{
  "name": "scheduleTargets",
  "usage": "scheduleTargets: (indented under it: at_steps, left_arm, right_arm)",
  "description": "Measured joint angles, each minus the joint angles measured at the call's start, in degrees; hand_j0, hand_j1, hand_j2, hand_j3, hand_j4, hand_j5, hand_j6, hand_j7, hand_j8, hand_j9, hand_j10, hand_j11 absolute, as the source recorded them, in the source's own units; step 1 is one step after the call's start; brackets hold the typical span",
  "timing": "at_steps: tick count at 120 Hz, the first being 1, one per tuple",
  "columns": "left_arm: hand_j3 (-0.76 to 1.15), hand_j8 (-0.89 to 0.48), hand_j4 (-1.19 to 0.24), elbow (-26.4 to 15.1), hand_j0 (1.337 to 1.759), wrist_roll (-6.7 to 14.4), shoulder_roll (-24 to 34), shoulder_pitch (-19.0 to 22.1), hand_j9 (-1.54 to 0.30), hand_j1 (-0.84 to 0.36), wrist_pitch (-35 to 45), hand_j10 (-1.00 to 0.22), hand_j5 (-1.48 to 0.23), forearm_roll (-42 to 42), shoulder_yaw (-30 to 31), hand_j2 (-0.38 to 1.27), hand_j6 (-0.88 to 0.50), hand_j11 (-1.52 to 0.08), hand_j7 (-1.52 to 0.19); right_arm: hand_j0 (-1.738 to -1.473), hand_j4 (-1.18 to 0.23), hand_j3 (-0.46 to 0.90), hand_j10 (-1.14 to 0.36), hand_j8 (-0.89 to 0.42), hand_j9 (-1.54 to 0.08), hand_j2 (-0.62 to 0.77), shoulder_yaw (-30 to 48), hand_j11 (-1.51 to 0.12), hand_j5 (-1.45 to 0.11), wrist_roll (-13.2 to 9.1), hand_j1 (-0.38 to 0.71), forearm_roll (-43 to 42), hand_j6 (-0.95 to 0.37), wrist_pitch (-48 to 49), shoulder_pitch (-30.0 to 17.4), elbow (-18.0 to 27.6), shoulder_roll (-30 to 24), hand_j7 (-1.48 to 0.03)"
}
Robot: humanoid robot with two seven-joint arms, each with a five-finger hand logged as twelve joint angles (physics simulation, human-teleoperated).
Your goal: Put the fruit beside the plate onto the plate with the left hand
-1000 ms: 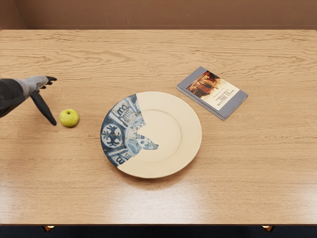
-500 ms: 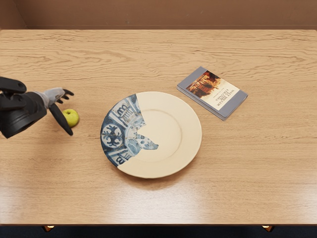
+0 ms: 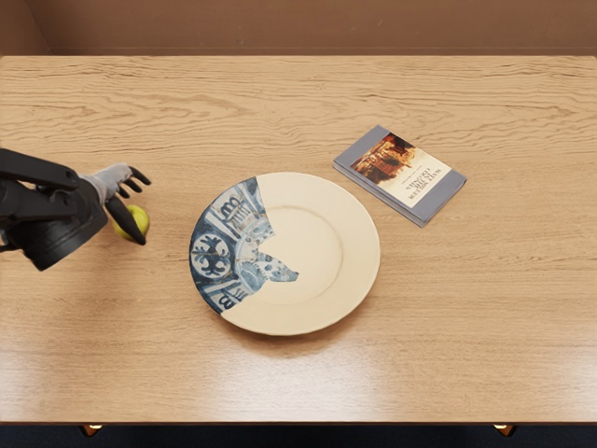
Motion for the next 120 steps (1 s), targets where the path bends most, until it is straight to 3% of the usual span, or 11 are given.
scheduleTargets:
  at_steps: [54, 94, 113, 120]
  left_arm:
    - [0.00, -0.49, -0.49, -1.8, 1.658, 0.0, 0.3, 0.2, -0.64, -0.24, 1.8, -0.49, -0.64, -0.5, 1.2, 0.10, -0.49, -0.64, -0.64]
    - [0.00, -0.53, -0.64, -1.8, 1.656, 0.2, 0.5, 0.3, -0.84, -0.28, 1.9, -0.62, -0.81, -0.7, 2.0, 0.34, -0.52, -0.84, -0.83]
    - [0.00, -0.48, -0.69, -1.7, 1.655, 0.2, 1.0, 0.2, -0.95, -0.32, 1.9, -0.70, -0.93, -1.7, 2.1, 0.46, -0.46, -0.96, -0.94]
    - [0.00, -0.48, -0.70, -1.6, 1.654, 0.2, 1.1, 0.1, -0.98, -0.30, 1.9, -0.72, -0.96, -1.8, 2.1, 0.41, -0.46, -0.98, -0.97]
  right_arm:
    - [-1.658, 0.00, 0.00, 0.00, 0.00, 0.00, 0.00, 0.0, 0.00, 0.00, 0.0, -0.35, 0.0, 0.00, 0.0, 0.0, 0.0, 0.0, 0.00]
    - [-1.658, 0.00, 0.00, 0.00, 0.00, 0.00, 0.00, 0.0, 0.00, 0.00, 0.0, -0.35, 0.0, 0.00, 0.0, 0.0, 0.0, 0.0, 0.00]
    - [-1.658, 0.00, 0.00, 0.00, 0.00, 0.00, 0.00, 0.0, 0.00, 0.00, 0.0, -0.35, 0.0, 0.00, 0.0, 0.0, 0.0, 0.0, 0.00]
    - [-1.658, 0.00, 0.00, 0.00, 0.00, 0.00, 0.00, 0.0, 0.00, 0.00, 0.0, -0.35, 0.0, 0.00, 0.0, 0.0, 0.0, 0.0, 0.00]
